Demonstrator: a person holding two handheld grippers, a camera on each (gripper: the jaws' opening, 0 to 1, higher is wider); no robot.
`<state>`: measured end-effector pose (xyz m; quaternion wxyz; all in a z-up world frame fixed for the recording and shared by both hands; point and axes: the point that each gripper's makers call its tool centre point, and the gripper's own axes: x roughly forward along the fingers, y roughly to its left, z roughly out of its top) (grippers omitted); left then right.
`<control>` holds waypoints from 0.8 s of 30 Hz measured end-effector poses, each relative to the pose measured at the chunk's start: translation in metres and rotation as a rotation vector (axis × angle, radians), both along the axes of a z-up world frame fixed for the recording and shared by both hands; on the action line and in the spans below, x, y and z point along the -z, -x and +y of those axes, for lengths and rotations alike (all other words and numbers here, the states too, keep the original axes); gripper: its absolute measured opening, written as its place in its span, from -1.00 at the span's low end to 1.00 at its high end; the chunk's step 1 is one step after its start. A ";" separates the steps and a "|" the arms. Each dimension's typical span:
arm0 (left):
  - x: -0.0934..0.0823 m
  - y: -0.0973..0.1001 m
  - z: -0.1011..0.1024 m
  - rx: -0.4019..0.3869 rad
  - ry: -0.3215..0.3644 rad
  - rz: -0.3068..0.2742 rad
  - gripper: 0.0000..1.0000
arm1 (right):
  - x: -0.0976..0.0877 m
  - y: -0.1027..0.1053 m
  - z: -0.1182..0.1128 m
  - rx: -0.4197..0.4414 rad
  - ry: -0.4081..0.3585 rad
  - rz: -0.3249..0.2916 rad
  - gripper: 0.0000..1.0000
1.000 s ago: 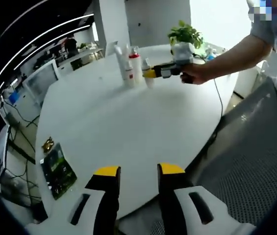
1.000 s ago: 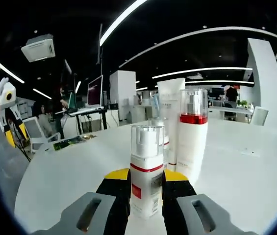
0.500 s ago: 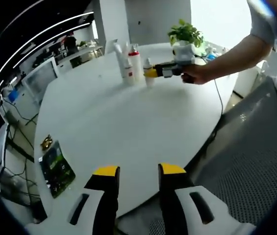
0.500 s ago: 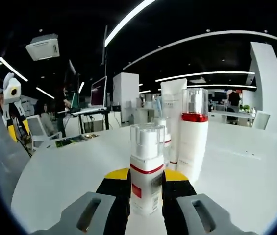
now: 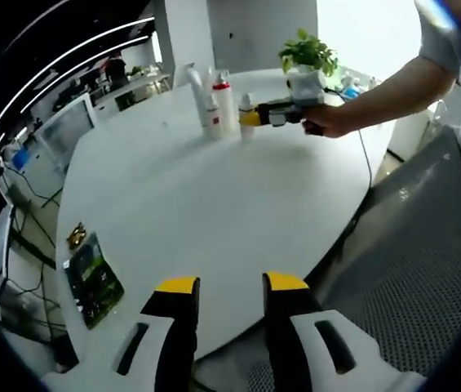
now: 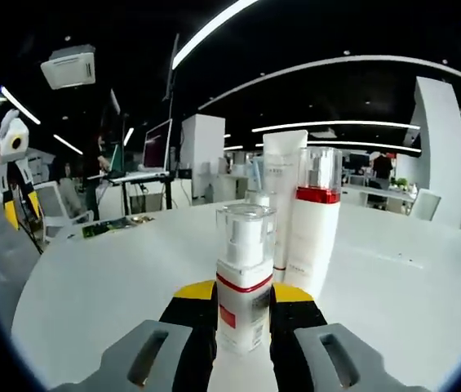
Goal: Arrange the skincare products in the storage area until every visible bottle or jar stands upright without overlapping.
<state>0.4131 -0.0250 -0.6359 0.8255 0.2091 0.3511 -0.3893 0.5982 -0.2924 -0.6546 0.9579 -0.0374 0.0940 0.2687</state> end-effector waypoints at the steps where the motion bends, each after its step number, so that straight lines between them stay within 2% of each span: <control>1: 0.000 0.000 0.000 0.000 0.000 0.001 -0.45 | 0.000 -0.002 -0.001 0.004 0.001 0.003 -0.61; 9: 0.001 0.000 0.001 0.000 -0.009 0.001 -0.46 | 0.004 -0.019 -0.010 0.043 0.019 0.016 -0.61; 18: 0.001 0.001 0.001 0.000 -0.006 0.008 -0.46 | 0.004 -0.024 -0.012 0.056 0.062 0.045 -0.59; 21: 0.001 0.001 0.001 0.001 -0.007 0.009 -0.46 | 0.001 -0.025 -0.014 0.060 0.044 0.055 -0.58; 24: 0.001 0.001 0.001 0.002 -0.006 0.009 -0.46 | -0.006 -0.027 -0.014 0.069 -0.013 0.052 -0.39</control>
